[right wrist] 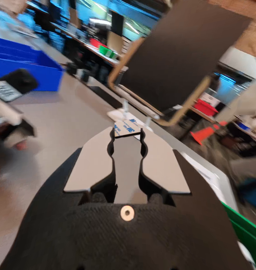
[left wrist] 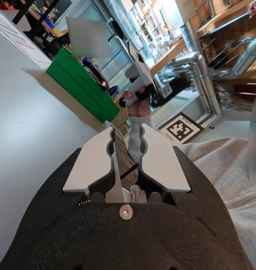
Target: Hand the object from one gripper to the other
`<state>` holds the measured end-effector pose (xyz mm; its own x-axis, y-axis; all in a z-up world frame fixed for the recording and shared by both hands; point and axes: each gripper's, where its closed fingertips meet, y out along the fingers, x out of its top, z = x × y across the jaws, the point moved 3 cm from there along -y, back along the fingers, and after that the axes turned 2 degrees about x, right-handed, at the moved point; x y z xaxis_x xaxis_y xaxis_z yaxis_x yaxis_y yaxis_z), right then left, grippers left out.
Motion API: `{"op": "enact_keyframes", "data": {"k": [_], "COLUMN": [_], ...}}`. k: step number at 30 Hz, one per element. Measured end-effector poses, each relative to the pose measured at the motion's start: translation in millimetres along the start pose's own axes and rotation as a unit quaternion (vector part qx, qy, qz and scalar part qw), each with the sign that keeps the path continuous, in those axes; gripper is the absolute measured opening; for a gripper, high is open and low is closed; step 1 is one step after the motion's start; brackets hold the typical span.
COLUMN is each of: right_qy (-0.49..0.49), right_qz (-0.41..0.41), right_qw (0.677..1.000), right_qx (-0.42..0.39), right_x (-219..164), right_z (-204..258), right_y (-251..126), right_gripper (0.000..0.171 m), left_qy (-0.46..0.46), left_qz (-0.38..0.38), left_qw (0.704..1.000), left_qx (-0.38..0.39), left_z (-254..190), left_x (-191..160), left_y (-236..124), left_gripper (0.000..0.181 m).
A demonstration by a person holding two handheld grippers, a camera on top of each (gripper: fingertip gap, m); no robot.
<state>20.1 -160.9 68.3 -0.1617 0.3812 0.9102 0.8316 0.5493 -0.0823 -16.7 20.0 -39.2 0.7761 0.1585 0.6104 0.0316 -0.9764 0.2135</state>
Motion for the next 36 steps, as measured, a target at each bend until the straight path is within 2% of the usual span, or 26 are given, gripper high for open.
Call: {"op": "enact_keyframes", "data": {"k": [1,5,8,10,13,16,20,24,27,31,36], "right_qy": [0.014,0.058,0.089,0.126,0.197,0.252,0.210,0.189,0.186,0.201,0.223], "right_qz": [0.018,0.099,0.153,0.176,0.201,0.222,0.167,0.193,0.177,0.101,-0.011], "right_qw": [0.999,0.978,0.951,0.936,0.921,0.902,0.918,0.917,0.925,0.949,0.971], "right_qx": [-0.037,-0.176,-0.254,-0.277,-0.268,-0.270,-0.291,-0.293,-0.281,-0.222,-0.087], "right_x": [-2,-37,-75,-99,-131,-147,-117,-107,-101,-65,-3], "right_z": [-26,-118,-167,-189,-205,-211,-214,-212,-206,-185,-130], "right_y": [-11,-67,-109,-128,-135,-138,-140,-138,-133,-114,-74], "right_gripper": [0.034,0.035,0.034,0.034,0.034,0.068,0.068,0.072,0.070,0.064,0.052], "left_qy": [0.003,0.005,0.000,-0.003,-0.005,-0.003,0.009,0.011,0.012,0.019,0.046], "left_qz": [0.006,0.015,0.005,-0.002,-0.009,-0.008,-0.001,0.003,-0.005,-0.008,0.008], "left_qw": [1.000,1.000,1.000,1.000,1.000,1.000,1.000,1.000,1.000,1.000,0.998], "left_qx": [0.003,0.004,0.000,-0.002,-0.004,-0.003,0.004,0.008,0.005,0.011,0.034], "left_z": [0,0,-1,-1,-2,-3,-4,-3,-5,-5,-6], "left_x": [-2,-6,-3,-2,0,0,-2,-4,-1,1,-1], "left_y": [1,5,3,2,2,2,3,2,1,0,2], "left_gripper": [0.032,0.029,0.026,0.025,0.024,0.023,0.023,0.022,0.021,0.021,0.021]}}
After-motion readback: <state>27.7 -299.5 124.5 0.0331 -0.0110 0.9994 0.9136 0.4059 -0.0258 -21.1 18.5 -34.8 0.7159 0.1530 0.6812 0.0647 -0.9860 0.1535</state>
